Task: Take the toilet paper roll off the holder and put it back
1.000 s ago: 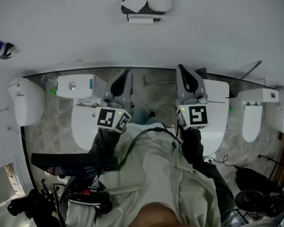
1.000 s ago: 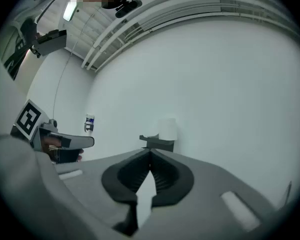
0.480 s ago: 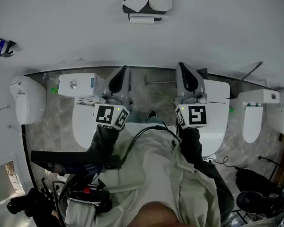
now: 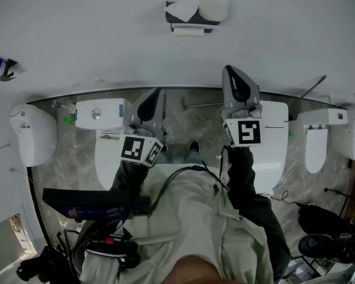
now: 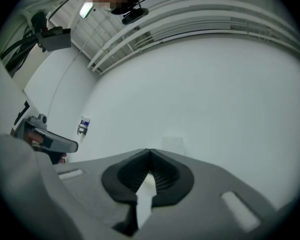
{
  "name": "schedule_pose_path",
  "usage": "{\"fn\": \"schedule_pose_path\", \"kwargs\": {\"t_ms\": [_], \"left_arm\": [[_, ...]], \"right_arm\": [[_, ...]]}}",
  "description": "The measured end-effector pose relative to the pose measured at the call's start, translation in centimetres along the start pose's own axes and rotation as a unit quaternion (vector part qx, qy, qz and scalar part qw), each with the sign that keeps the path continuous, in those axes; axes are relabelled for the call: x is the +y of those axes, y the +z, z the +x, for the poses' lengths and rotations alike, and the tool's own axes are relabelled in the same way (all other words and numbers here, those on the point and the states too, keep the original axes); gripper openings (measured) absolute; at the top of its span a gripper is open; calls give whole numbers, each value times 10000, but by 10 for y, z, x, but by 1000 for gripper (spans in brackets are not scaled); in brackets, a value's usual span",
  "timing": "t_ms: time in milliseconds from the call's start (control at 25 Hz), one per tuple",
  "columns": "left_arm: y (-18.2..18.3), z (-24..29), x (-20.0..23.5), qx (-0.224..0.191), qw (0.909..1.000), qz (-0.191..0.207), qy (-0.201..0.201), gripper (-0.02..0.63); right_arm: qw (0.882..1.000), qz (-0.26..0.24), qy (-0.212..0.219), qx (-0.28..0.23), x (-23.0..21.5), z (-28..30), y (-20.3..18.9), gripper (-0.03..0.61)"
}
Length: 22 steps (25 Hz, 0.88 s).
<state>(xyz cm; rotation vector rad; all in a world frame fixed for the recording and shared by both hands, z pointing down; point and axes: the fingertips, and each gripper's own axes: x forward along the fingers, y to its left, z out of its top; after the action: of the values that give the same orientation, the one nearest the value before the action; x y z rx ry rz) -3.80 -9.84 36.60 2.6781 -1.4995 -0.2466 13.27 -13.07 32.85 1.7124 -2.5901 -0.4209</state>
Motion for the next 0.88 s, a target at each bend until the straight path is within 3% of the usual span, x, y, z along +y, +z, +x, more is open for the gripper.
{"fn": "schedule_pose_path", "kwargs": {"t_ms": [120, 200, 280, 480, 640, 880], "left_arm": [[3, 1, 10, -77, 9999, -58, -59, 8], [5, 2, 16, -108, 9999, -108, -80, 8], [8, 4, 20, -132, 9998, -126, -101, 8], [13, 10, 26, -153, 9997, -93, -177, 8], [17, 14, 34, -189, 9996, -124, -160, 8], [21, 21, 44, -242, 9996, -122, -75, 8]], "right_arm": [[9983, 503, -163, -233, -15, 24, 4, 13], [9963, 718, -333, -327, -28, 41, 10, 119], [9958, 785, -378, -289, -37, 59, 15, 278], [9972, 390, -566, 304, -54, 111, 3, 417], [9950, 468, -639, 606, -64, 146, -9, 466], [9938, 345, -748, 741, -70, 162, -15, 466]]}}
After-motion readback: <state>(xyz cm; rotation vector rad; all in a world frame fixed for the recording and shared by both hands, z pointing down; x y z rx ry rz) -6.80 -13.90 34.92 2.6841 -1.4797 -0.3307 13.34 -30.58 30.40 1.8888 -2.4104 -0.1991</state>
